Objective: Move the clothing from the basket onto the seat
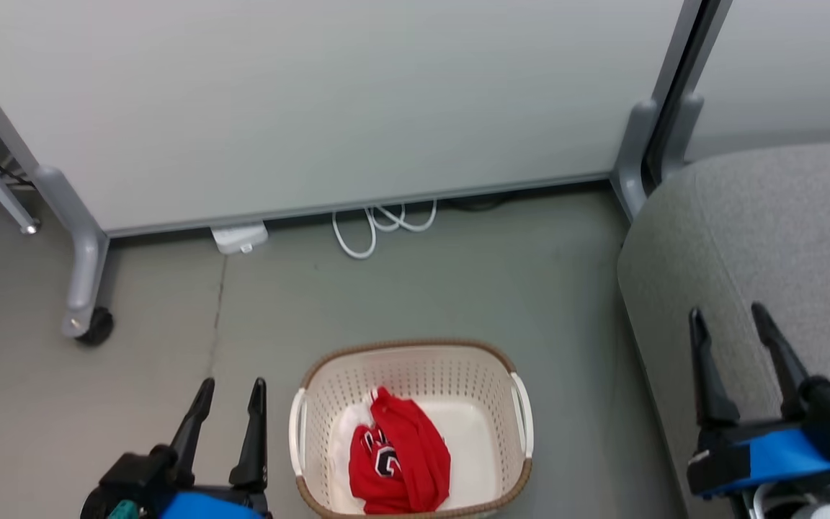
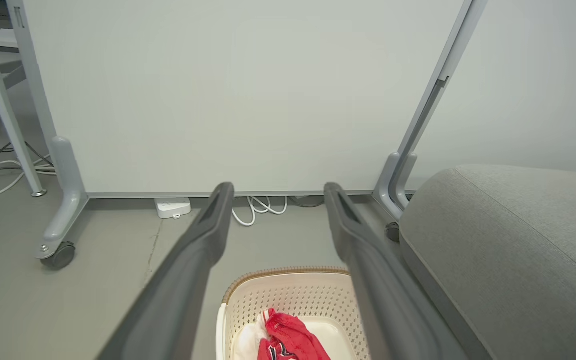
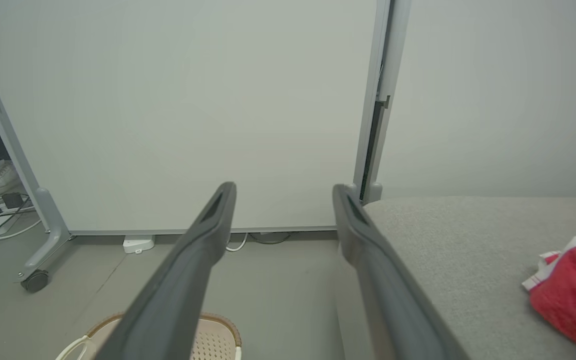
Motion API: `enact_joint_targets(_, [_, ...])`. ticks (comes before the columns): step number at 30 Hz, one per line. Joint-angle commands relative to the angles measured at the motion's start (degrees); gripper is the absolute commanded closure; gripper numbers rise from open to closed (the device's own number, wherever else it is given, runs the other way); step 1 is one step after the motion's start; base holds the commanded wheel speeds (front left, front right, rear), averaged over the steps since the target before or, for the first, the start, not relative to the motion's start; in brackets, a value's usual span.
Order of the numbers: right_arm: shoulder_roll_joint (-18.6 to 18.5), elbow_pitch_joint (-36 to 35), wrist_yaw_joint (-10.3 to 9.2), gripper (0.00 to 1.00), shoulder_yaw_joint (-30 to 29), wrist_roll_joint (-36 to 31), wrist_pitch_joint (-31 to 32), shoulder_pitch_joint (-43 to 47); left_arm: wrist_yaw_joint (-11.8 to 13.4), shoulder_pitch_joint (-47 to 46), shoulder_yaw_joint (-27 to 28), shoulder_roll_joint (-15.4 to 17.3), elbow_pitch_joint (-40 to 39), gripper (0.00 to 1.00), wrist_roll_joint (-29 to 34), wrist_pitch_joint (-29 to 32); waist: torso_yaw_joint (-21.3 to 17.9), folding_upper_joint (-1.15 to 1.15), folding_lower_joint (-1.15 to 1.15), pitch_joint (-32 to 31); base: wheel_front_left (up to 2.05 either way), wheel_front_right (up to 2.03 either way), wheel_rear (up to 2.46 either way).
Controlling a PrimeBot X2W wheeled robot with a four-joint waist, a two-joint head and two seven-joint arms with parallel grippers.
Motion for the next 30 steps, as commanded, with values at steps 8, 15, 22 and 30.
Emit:
enact_joint_targets(8, [0.07,-4.75,-0.03,0.00,2.38,-1.44,-0.54,-9.43,-0.24,-11.36,-3.89,0.24,4.96,0.00,1.11,-0.17,-5.32,0.00,0.00,18.39,0.00,0.00,0.00])
enact_joint_targets(15, [0.10,-6.28,-0.03,0.00,5.01,-1.41,-1.87,-17.73,-0.25,-23.41,-6.56,0.33,16.85,0.00,1.35,-0.05,-9.59,0.00,0.00,30.21,0.00,0.00,0.00])
enact_joint_targets(22, [0.10,-6.51,-0.03,0.00,8.43,0.02,-3.79,-22.81,0.73,-34.34,-7.33,0.75,33.38,0.00,2.12,4.79,-13.61,0.00,0.00,37.88,0.00,0.00,0.00])
enact_joint_targets(30, [0.10,-7.33,-0.03,0.00,11.08,2.69,-5.90,-23.90,4.53,-42.89,-6.32,2.12,45.31,0.00,1.83,8.46,-17.69,0.00,0.00,44.00,0.00,0.00,0.00])
